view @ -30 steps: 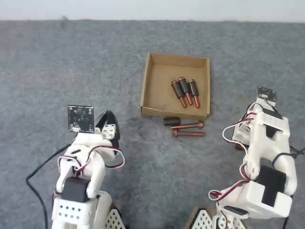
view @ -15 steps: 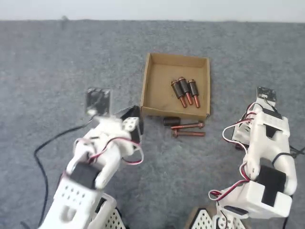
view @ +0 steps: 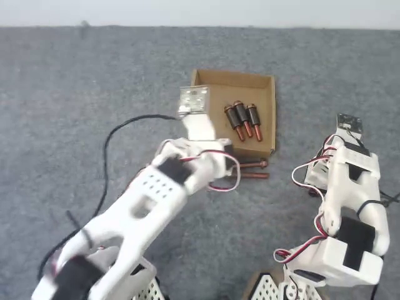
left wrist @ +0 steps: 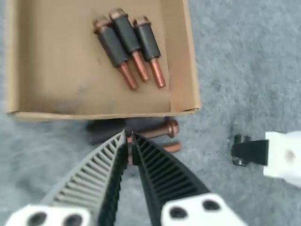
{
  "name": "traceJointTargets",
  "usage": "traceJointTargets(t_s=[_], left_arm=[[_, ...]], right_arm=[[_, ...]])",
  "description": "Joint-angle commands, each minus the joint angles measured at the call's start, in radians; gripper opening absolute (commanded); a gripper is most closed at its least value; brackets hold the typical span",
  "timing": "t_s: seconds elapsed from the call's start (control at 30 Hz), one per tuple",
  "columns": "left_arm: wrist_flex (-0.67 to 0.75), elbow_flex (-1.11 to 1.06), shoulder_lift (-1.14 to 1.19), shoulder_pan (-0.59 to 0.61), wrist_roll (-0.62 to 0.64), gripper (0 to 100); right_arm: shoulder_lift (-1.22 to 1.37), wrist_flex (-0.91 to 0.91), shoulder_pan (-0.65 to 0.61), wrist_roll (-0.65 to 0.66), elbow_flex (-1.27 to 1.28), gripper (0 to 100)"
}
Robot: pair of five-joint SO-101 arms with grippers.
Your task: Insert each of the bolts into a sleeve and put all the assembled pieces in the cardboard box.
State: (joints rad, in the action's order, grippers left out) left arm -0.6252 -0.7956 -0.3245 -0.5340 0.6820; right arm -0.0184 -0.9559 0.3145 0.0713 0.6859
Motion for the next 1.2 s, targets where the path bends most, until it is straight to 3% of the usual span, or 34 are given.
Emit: traceJointTargets(t_s=[0.0,0.3,0.73,1.17], left_arm=[[0.135,0.07,0.123,-0.035,0.021,1],[0.348,0.091,0.381,-0.118,0.021,1],[0.091,0.343,0.537,-0.146,0.017,1],[0.08,0.323,0.529,-0.196,0.017,1]], right_arm=[[0.004,0.004,0.016,-0.005,-0.052,3.1],[0.004,0.012,0.012,-0.005,-0.054,3.1],[0.004,0.018,0.012,-0.005,-0.054,3.1],[0.005,0.018,0.012,-0.005,-0.054,3.1]])
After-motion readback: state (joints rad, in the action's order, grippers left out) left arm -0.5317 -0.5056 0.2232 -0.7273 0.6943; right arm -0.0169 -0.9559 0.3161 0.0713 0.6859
